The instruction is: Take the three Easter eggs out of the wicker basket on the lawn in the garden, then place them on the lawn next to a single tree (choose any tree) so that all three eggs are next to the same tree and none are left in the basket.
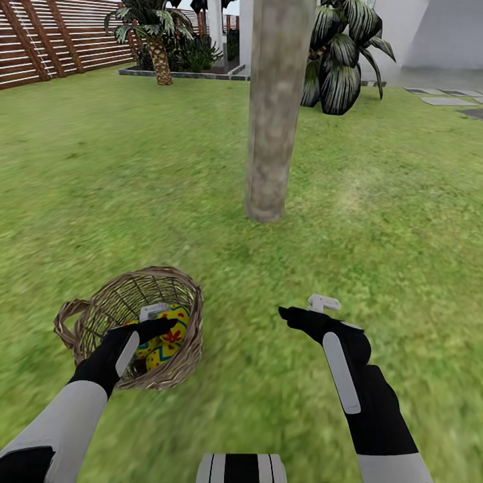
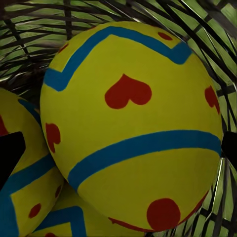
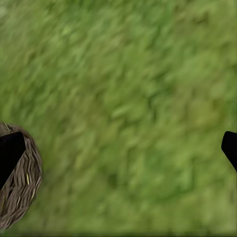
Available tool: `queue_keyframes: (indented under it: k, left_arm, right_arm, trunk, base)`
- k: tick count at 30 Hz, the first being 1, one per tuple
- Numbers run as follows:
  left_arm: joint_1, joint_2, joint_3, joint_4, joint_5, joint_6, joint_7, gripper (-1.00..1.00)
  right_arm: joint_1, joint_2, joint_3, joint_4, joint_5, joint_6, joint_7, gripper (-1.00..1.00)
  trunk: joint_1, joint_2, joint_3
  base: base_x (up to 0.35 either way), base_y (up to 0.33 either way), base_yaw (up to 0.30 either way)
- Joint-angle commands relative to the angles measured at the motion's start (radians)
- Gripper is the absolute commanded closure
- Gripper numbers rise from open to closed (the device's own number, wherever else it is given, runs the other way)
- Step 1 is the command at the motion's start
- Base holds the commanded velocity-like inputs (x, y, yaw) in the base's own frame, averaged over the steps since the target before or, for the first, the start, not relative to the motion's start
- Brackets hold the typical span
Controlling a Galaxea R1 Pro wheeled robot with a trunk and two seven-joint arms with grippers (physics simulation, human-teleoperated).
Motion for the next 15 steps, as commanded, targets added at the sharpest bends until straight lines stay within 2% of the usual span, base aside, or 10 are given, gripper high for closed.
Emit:
queue_keyframes:
  k: [1,15]
  left_arm:
    - [0.000,0.000,0.003,-0.001,0.005,0.007,-0.003,-1.00]
    - [0.000,0.000,0.003,-0.001,0.005,0.007,-0.003,-1.00]
  right_arm:
    - [-0.001,0.000,0.001,-0.001,-0.010,0.003,-0.010,-1.00]
    - [-0.001,0.000,0.001,-0.001,-0.010,0.003,-0.010,-1.00]
  trunk:
    - [0.000,0.000,-0.001]
    - [0.000,0.000,-0.001]
  base:
    - [0.000,0.000,0.000]
    - [0.000,0.000,0.000]
